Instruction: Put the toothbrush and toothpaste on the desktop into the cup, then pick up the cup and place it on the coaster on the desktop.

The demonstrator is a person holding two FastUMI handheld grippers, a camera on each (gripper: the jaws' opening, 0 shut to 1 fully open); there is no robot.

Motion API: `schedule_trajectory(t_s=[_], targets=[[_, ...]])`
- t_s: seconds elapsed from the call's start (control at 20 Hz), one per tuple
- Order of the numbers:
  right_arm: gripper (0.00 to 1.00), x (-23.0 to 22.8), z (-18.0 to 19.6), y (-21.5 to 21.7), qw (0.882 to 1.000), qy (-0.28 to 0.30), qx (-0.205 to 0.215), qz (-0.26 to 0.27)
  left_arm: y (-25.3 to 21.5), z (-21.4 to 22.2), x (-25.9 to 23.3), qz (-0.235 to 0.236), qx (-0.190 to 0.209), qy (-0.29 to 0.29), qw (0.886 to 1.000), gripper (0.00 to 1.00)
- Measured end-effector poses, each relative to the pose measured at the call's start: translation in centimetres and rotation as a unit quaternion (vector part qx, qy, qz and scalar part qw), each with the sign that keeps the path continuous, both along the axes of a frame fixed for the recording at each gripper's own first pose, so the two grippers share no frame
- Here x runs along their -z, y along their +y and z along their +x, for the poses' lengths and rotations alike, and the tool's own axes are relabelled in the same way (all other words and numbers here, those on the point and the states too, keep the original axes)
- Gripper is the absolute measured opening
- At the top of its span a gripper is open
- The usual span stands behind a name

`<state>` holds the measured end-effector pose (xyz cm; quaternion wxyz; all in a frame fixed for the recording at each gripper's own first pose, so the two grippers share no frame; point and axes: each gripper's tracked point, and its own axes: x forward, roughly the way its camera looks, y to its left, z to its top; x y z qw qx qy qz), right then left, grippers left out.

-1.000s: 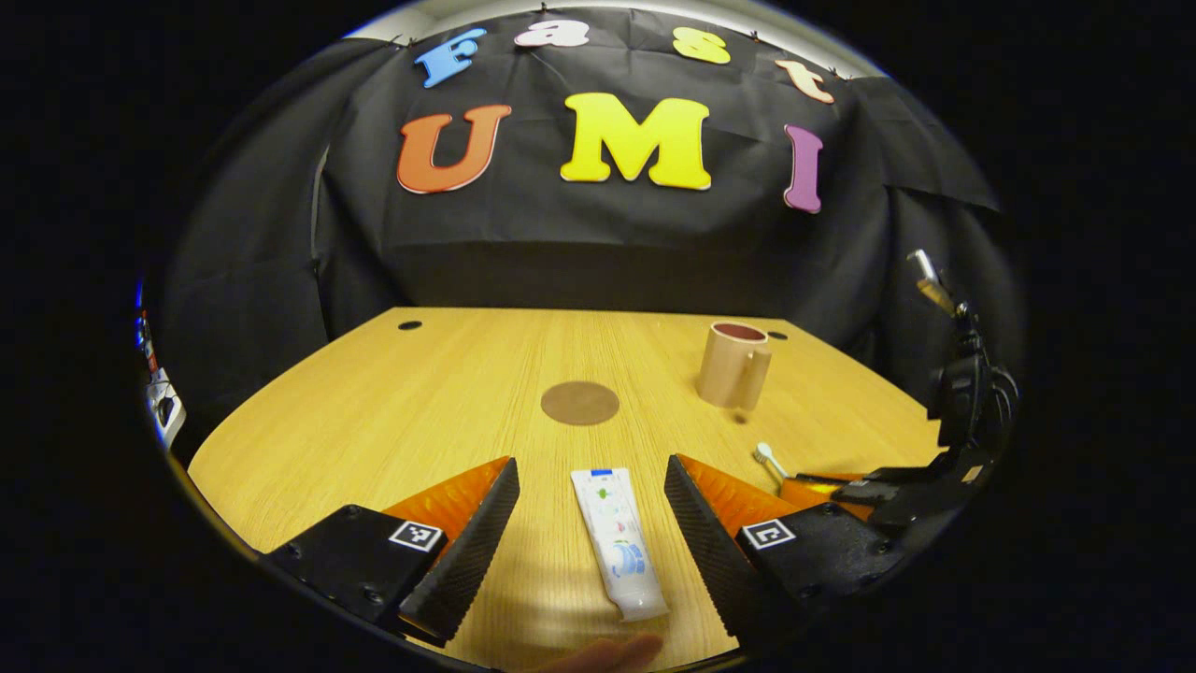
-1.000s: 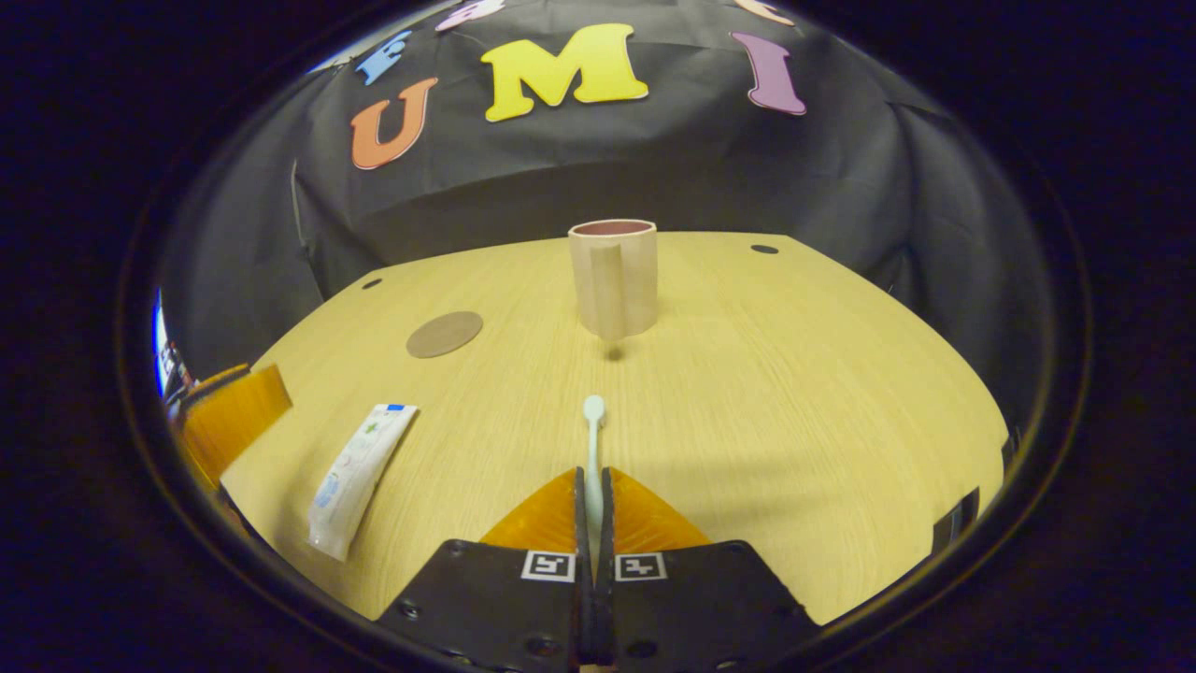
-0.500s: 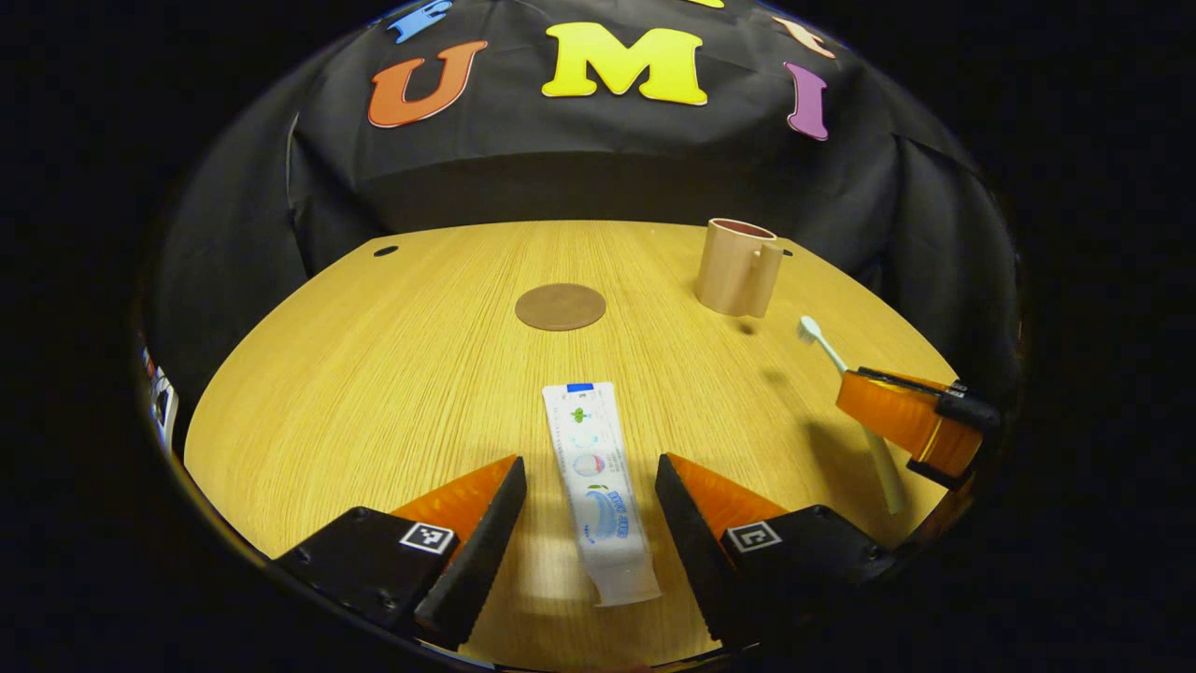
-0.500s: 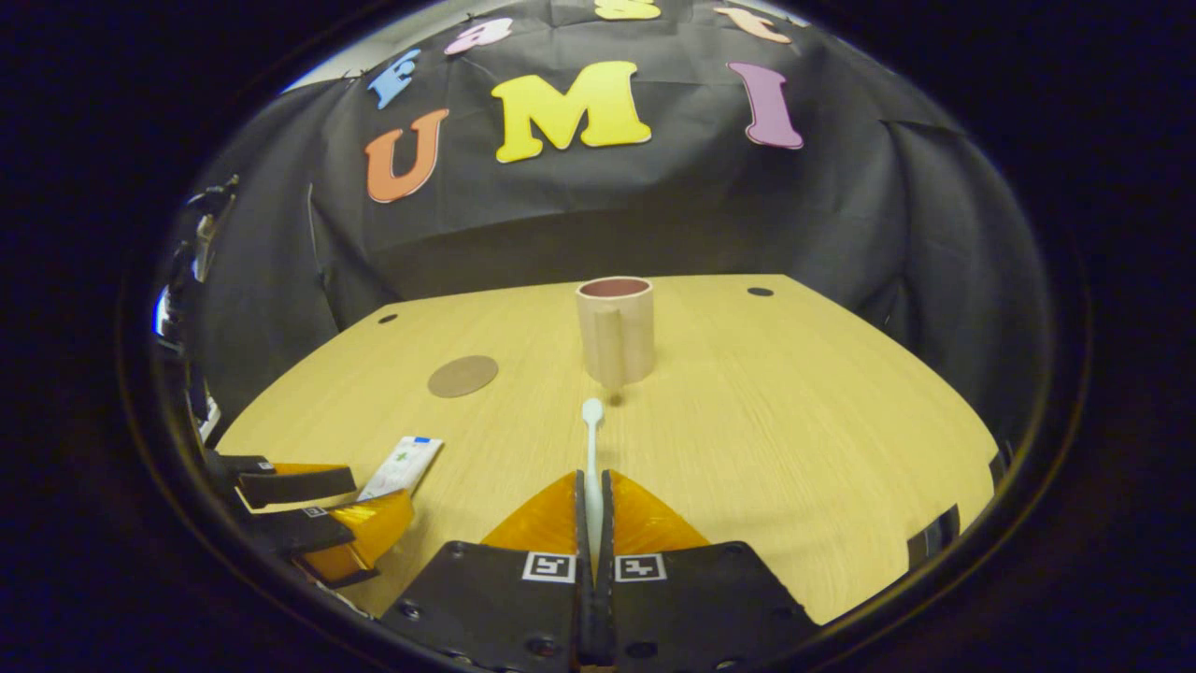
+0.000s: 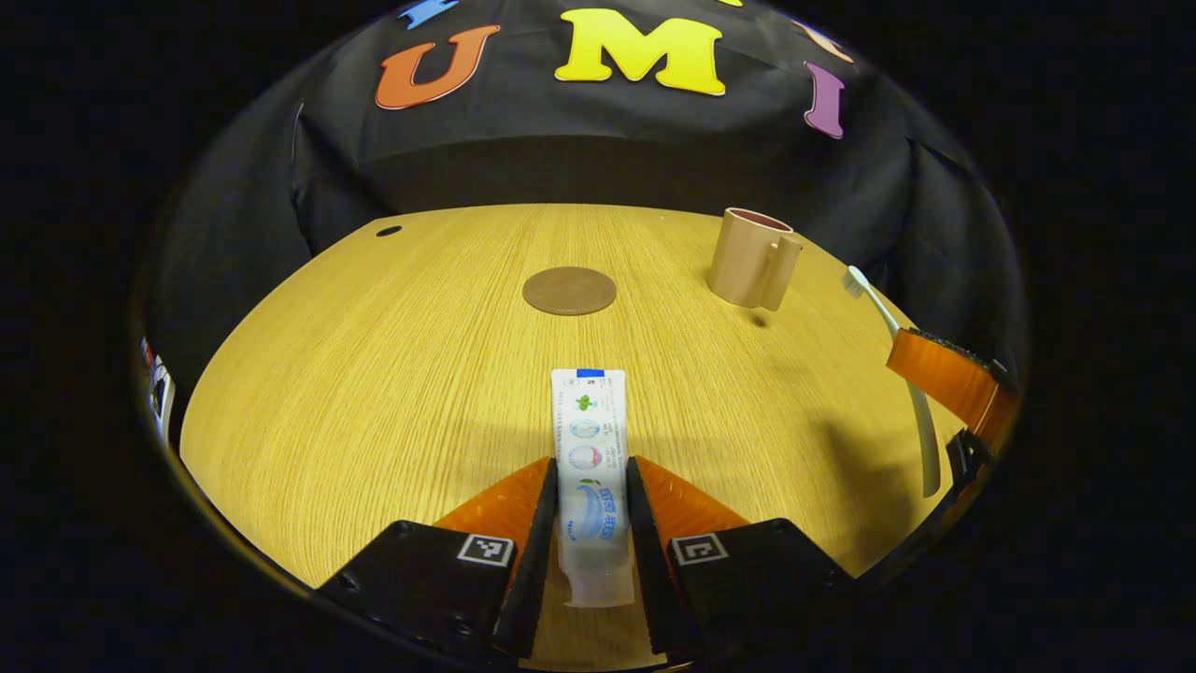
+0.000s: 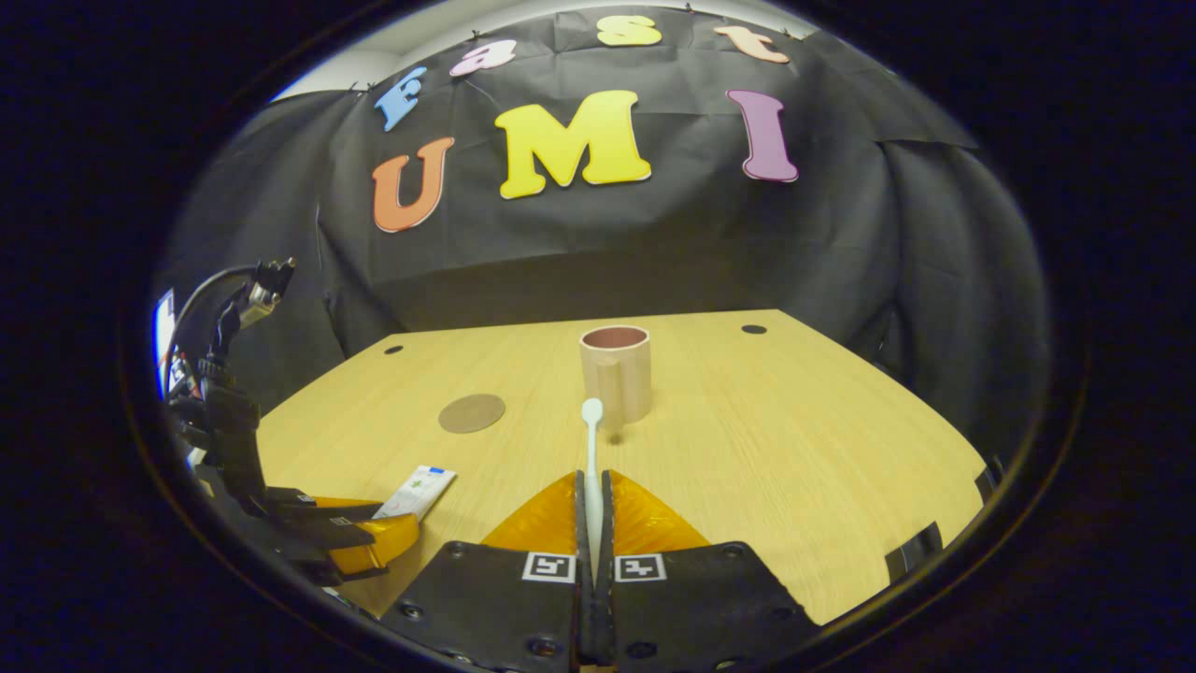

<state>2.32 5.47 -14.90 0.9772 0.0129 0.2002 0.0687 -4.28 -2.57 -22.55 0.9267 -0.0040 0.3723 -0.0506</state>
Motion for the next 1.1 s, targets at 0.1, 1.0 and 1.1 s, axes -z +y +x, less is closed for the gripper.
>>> schedule_trajectory(t_s=[0.1,1.0,1.1], targets=[[0.01,-1.4,0.2,0.0,1.000,-0.021,0.000,0.004,0.1,0.0,-0.1,-0.019,-0.002,-0.010,1.000,0.50],[0.00,-12.3,15.5,2.0,0.987,-0.159,-0.023,0.028,-0.1,3.2,-10.3,-0.009,0.010,-0.203,0.979,0.42],[0.00,-12.0,17.2,1.8,0.987,-0.159,-0.018,0.019,0.2,3.8,-9.2,-0.010,0.008,-0.188,0.982,0.38]])
